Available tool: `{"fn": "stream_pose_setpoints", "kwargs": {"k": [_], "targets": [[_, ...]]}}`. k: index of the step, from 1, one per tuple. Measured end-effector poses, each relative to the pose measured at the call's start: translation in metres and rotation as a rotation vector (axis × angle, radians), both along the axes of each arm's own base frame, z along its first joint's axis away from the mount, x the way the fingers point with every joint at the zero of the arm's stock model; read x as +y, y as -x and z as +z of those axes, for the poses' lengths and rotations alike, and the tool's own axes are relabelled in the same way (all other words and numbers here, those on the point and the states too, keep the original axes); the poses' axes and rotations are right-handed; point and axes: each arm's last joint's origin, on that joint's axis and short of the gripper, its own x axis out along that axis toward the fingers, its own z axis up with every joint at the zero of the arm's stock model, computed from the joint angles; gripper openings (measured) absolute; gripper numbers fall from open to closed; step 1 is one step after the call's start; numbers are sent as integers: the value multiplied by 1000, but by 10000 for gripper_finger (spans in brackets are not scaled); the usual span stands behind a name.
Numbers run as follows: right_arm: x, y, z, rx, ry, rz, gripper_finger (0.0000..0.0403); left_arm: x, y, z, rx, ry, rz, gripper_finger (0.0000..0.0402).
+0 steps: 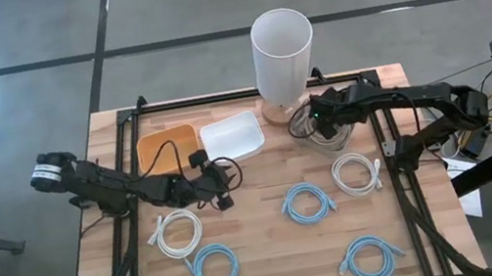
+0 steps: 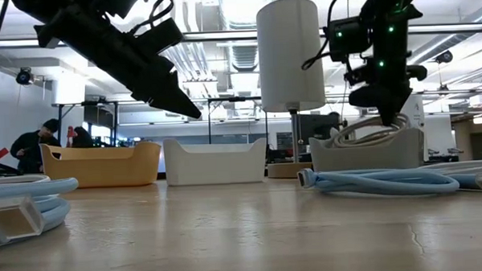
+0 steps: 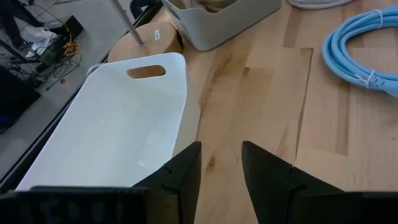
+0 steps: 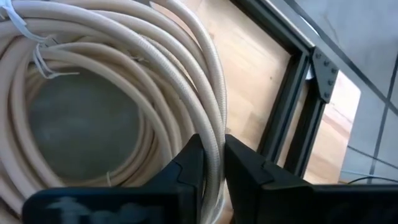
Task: Pick & Place USB Port
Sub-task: Put the brown USB cable into the gray bin, then put the left white USB cable into the white bin
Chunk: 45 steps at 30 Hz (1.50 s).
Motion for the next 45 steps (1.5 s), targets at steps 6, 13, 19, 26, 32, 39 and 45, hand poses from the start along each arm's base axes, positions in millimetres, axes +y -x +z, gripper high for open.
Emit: {"fn": "stream_pose_setpoints", "kwargs": {"k": [6,13,19,26,32,39,45], "targets": [[1,-1,1,15,12,26,66,2,0,0,0,0,8,133],[-1,-5,10,7,35,50,98,3,0,0,0,2,11,133],[6,-11,22,-10,25,87,118,3,0,0,-1,3,11,133],[29,-24,44,-63,28,188,117,2,-1,0,-2,28,-11,133],[55,-33,57,-147,38,261,118,-2,-1,22,86,100,-103,133],[90,-46,51,-247,17,411,109,-4,19,48,391,216,-210,133],[104,-56,46,-353,29,472,105,-8,30,46,516,358,-329,133]]}}
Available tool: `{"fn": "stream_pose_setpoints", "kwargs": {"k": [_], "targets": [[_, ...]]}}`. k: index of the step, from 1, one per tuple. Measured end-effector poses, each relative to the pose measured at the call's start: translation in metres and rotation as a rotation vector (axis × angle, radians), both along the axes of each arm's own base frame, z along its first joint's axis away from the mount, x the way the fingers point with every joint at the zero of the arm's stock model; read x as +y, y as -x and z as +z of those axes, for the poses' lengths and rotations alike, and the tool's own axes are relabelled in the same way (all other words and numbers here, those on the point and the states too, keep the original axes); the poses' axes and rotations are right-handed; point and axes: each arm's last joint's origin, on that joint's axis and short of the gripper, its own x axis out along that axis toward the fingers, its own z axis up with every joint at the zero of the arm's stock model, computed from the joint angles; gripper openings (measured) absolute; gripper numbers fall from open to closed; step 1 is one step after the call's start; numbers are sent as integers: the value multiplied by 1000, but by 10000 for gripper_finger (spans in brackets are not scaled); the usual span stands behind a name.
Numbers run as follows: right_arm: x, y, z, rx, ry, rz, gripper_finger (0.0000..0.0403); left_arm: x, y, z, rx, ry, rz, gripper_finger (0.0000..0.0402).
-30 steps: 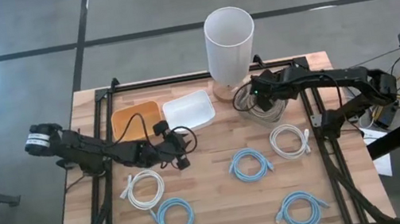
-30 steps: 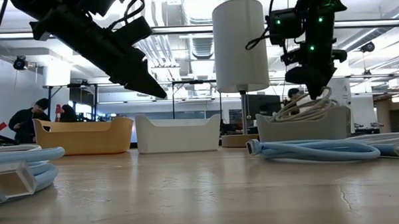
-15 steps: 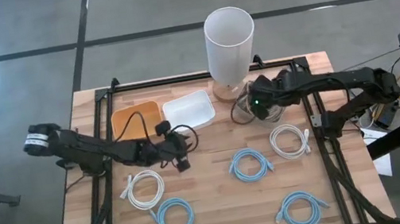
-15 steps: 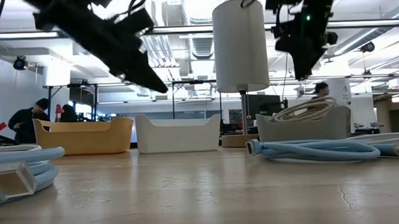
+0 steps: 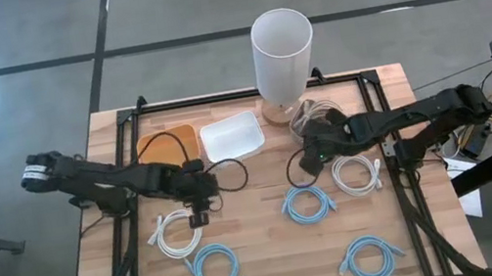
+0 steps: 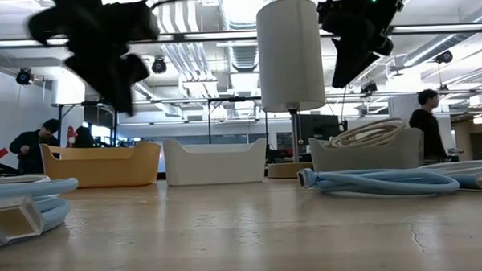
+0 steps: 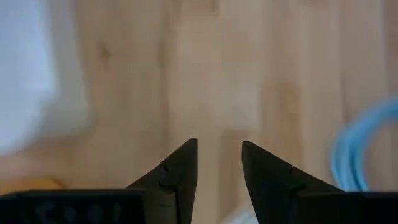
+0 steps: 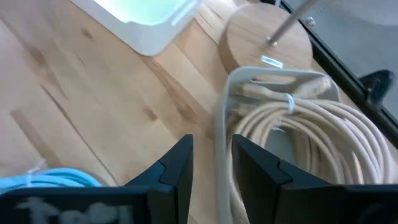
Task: Pick & Place USB Port
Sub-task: Put the left white USB cable into the white bin
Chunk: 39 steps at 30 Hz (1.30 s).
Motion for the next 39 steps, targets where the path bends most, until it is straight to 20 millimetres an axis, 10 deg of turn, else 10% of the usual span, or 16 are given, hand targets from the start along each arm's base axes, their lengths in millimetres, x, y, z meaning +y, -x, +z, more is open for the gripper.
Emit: {"fn": "stream_pose_setpoints", "kwargs": {"k": [13,25,39], "targets": [[2,-5,-2,-62,0,7,97,-13,42,-60,328,81,-91,133],[2,-6,-11,-84,-1,7,85,-9,55,-97,276,12,-75,133],[2,-7,-10,-92,3,15,79,-11,25,-64,68,-125,9,17]]}}
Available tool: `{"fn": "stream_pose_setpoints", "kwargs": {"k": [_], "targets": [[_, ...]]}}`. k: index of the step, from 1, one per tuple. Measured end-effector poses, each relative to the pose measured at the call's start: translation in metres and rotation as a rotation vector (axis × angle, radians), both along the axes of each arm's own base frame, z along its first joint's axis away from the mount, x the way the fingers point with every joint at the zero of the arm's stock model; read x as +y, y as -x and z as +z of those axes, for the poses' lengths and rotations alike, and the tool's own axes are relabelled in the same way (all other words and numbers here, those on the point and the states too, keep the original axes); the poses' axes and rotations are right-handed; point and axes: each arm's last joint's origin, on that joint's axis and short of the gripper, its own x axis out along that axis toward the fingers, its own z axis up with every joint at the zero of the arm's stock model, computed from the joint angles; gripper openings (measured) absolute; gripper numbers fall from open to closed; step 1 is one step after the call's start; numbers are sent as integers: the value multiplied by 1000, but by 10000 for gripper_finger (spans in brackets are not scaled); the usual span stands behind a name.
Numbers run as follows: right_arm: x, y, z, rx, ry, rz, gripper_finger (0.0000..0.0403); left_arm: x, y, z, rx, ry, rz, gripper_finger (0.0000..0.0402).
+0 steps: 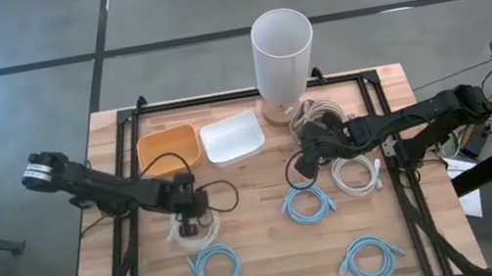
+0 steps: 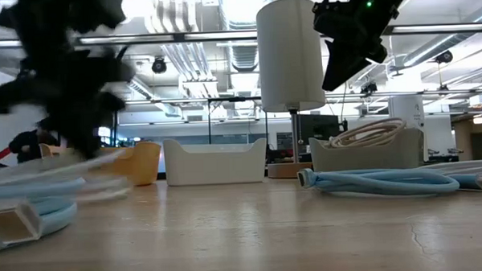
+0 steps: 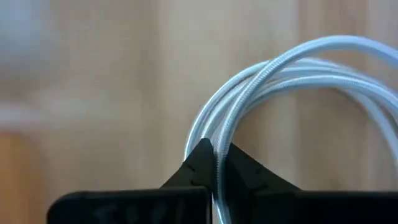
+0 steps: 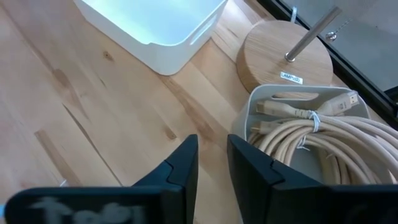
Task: Pick & Place USB Port
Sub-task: Put the left white USB cable into the white bin
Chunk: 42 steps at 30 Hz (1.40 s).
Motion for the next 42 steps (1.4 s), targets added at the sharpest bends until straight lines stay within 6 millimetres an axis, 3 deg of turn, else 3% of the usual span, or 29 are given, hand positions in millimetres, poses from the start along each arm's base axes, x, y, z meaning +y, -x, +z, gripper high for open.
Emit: {"fn": "stream_pose_setpoints", "kwargs": {"k": [7,12,16,21,34,42], "targets": [[0,0,0,-1,4,7,73,8,-30,70,-264,-421,188,12],[0,0,0,0,4,7,79,15,-47,113,-497,-503,371,18],[0,0,-1,1,6,6,82,24,-59,128,-649,-508,430,20],[0,0,-1,5,9,9,73,44,-72,119,-672,-569,464,14],[0,1,-4,12,15,8,67,119,-95,63,-517,-679,657,17],[0,2,-5,20,18,9,75,135,-105,31,-390,-707,639,18]]}}
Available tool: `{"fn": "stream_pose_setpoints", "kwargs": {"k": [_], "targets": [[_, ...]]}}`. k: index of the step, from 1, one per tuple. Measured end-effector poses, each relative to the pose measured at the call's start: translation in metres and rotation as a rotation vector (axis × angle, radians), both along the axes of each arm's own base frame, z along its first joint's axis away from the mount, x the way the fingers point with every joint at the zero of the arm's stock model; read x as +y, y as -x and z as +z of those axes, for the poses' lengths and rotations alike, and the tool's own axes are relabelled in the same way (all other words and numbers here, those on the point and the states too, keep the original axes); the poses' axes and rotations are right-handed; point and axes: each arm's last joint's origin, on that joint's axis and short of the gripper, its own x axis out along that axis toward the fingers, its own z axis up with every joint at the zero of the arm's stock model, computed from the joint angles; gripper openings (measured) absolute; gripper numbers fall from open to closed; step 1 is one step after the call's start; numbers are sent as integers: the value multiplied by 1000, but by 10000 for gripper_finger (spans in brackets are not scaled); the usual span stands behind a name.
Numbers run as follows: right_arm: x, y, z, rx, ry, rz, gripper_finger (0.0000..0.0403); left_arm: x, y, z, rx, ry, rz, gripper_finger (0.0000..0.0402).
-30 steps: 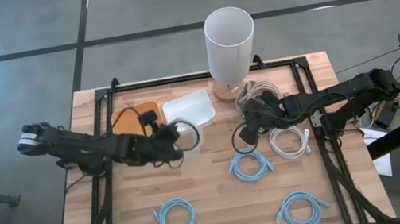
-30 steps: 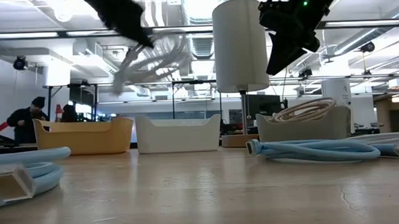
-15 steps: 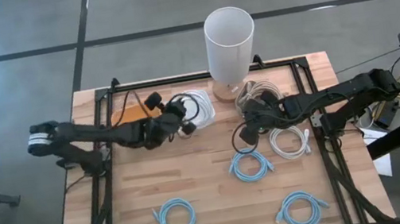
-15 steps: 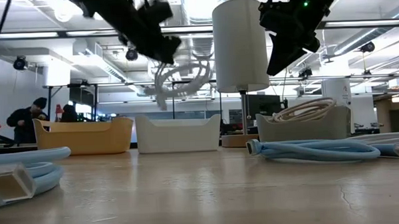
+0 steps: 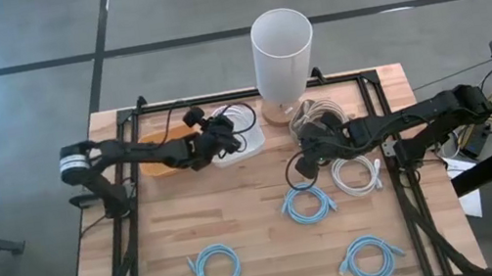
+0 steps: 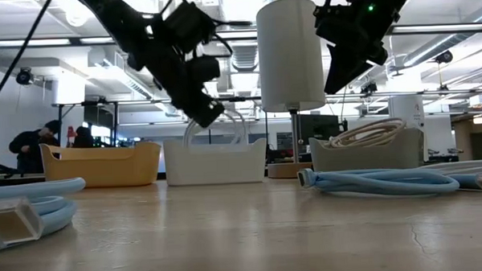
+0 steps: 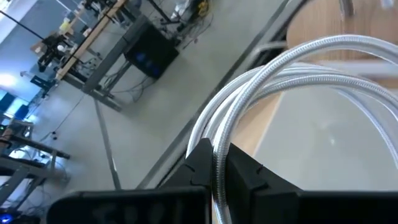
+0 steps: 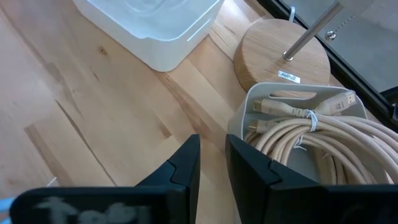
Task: Pick & Place USB Port
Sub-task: Put the left white USB cable into the white bin
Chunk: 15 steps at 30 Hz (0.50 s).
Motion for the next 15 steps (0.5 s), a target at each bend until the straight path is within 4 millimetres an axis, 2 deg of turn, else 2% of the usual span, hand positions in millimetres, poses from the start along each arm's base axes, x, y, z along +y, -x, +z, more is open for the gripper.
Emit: {"fn": "stream_pose_setpoints", "kwargs": {"k": [7,15], "targets": [[0,0,-1,4,0,0,64,1,-6,-18,41,18,0,30],[0,1,-2,5,0,0,70,2,-6,-21,51,24,-2,67]]}}
